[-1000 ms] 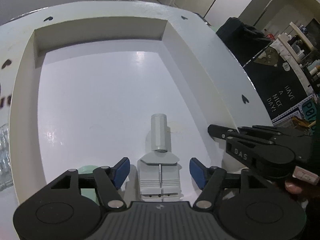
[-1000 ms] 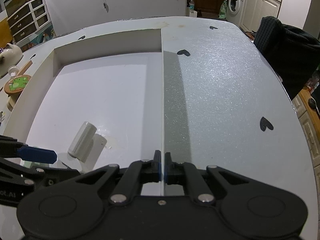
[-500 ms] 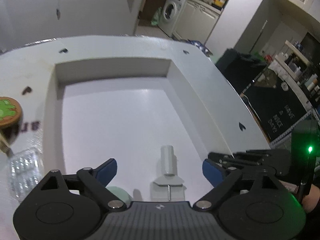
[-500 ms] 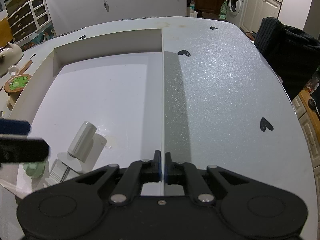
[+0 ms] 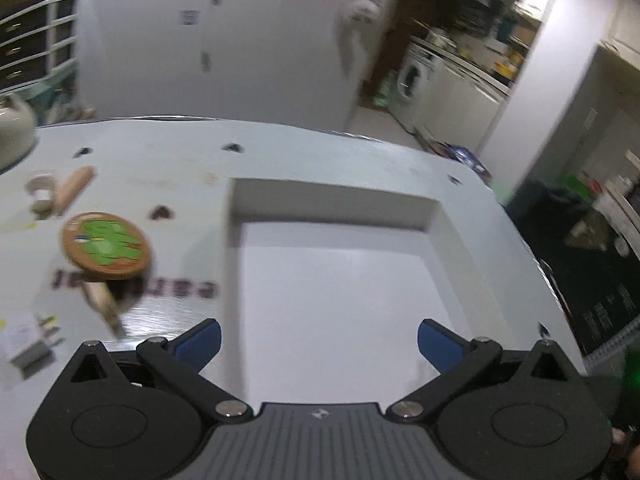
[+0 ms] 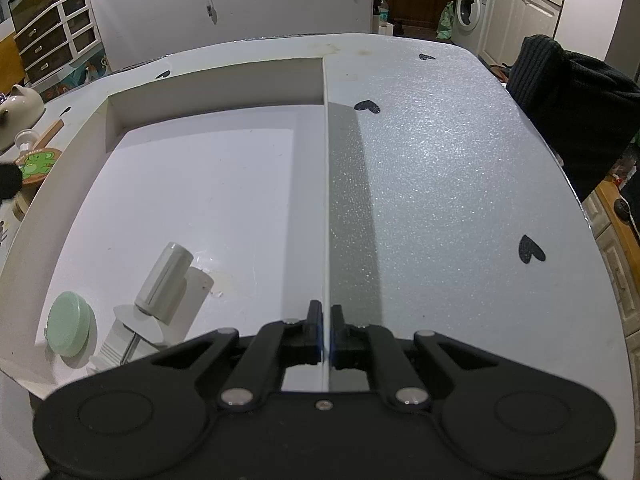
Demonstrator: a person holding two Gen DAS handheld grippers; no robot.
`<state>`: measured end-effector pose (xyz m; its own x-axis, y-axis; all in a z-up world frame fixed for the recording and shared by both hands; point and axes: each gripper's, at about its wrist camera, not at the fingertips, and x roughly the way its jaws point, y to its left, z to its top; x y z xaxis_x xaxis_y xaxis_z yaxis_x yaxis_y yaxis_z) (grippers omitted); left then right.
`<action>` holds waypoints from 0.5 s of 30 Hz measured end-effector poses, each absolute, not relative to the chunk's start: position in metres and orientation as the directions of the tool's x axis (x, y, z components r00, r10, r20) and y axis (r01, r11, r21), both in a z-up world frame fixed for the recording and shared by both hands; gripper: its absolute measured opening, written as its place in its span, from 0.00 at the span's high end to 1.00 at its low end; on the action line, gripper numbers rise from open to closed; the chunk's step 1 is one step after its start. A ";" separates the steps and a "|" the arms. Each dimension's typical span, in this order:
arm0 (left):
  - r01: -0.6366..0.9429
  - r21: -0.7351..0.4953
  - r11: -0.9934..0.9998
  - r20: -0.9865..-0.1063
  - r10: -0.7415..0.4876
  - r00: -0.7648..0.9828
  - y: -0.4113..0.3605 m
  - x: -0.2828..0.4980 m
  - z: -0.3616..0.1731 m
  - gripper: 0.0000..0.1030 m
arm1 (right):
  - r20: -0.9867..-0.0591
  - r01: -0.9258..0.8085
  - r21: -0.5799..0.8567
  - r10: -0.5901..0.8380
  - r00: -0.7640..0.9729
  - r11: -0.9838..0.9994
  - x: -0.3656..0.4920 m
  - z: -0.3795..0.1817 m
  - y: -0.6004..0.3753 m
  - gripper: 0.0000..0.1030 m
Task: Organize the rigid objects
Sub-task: 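Return the left tool to the table and grasp the white charger plug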
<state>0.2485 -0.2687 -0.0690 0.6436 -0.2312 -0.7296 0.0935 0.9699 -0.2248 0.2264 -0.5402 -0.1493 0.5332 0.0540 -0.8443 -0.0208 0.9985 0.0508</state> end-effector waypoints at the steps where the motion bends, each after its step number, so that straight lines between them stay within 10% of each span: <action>1: 0.072 -0.222 0.972 -0.729 -0.215 0.650 -0.263 0.249 -0.069 0.00 | -0.844 -0.021 0.050 0.054 0.533 0.999 0.226 -0.149 -0.540 0.95; 15: -0.263 -0.176 0.949 -0.741 0.048 0.669 -0.169 0.253 -0.079 0.00 | -0.844 -0.021 0.050 0.054 0.533 0.999 0.226 -0.149 -0.540 0.95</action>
